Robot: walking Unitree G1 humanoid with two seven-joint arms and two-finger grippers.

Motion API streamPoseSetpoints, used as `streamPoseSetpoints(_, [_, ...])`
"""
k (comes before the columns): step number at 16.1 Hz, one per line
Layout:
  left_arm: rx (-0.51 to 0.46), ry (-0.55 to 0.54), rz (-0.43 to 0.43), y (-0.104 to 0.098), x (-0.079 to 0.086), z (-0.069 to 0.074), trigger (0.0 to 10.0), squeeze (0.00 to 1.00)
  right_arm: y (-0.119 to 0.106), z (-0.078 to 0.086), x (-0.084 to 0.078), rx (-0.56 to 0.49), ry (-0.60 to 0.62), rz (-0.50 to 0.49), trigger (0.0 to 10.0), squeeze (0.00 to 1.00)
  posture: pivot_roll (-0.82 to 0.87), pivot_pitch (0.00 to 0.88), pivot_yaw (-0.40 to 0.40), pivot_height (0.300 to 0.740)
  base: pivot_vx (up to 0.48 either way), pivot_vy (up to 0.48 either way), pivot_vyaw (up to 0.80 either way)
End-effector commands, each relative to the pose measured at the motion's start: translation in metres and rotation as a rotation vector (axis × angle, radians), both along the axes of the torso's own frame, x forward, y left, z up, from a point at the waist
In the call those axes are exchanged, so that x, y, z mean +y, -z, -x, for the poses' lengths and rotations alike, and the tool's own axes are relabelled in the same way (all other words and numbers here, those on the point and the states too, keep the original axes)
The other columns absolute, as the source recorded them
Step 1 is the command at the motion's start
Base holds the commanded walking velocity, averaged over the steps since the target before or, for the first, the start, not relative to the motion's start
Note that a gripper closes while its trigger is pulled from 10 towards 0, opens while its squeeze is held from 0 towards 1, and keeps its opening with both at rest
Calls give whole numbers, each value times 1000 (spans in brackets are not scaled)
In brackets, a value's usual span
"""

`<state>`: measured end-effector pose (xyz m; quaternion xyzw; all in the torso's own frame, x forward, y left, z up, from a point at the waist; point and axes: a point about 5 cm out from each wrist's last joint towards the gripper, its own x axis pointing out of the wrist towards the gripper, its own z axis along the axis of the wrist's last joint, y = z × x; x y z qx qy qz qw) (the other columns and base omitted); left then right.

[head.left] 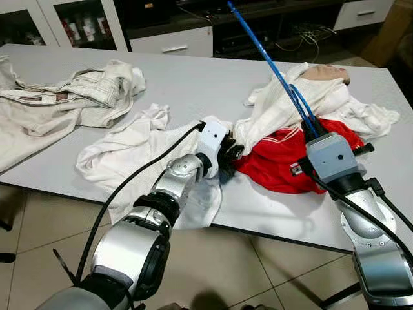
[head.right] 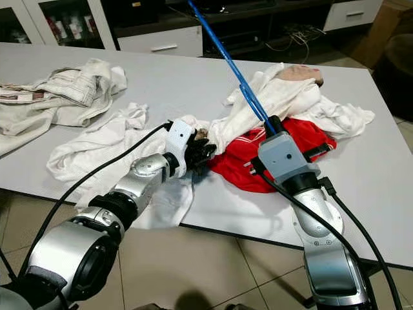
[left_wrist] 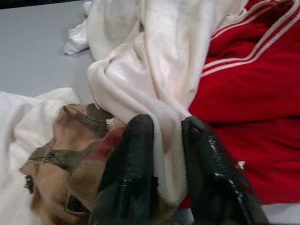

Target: Hang hanger

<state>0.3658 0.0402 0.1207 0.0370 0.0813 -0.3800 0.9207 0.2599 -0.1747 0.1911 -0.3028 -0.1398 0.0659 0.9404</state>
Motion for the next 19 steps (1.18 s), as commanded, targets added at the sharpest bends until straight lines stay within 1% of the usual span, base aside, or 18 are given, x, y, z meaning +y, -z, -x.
streamPoseSetpoints(1, [23,3,-15,6,3,2,0,0,-5,-2,0,-14,-2,-1,10000,0,-101,56,71,723,0,0,0])
streamPoseSetpoints(5, [29,-20,-27,10,12,2,0,0,-5,-3,0,-12,-3,-7,10000,0,-91,57,65,723,0,0,0])
streamPoseSetpoints(8, [11,-47,-16,7,21,-2,0,0,-5,-4,1,-12,-7,-9,10000,0,-89,54,61,723,0,0,0])
streamPoseSetpoints(9, [-13,-84,-4,2,31,-5,0,0,-6,-4,1,-14,-8,-9,10000,0,-89,52,59,723,0,0,0])
streamPoseSetpoints(10, [-20,-94,0,1,34,-6,0,0,-6,-5,1,-14,-8,-9,10000,0,-89,50,59,723,0,0,0])
streamPoseSetpoints(11, [-33,-127,7,-2,44,-9,0,0,-6,-5,0,-15,-7,-9,10000,0,-84,47,57,723,0,0,0])
streamPoseSetpoints(13, [-49,-143,-16,-1,52,-10,0,0,-6,-6,1,-17,-9,-10,10000,0,-75,44,56,723,0,0,0])
streamPoseSetpoints(14, [-50,-144,-20,0,54,-9,0,0,-6,-7,2,-18,-13,-12,10000,0,-70,44,57,723,0,0,0])
streamPoseSetpoints(15, [-51,-139,-9,1,53,-8,2784,63,-6,-8,4,-19,-17,-13,10000,0,-67,43,58,723,0,0,0])
streamPoseSetpoints(16, [-50,-134,24,0,51,-8,10000,1000,-6,-9,4,-20,-18,-14,10000,0,-67,43,58,723,0,0,0])
streamPoseSetpoints(17, [-63,-127,61,-3,47,-8,0,1000,-6,-9,5,-21,-18,-16,10000,0,-68,43,61,723,0,0,0])
streamPoseSetpoints(19, [-68,-118,57,-5,44,-8,0,1000,-6,-9,5,-22,-18,-17,10000,0,-73,41,63,723,0,0,0])
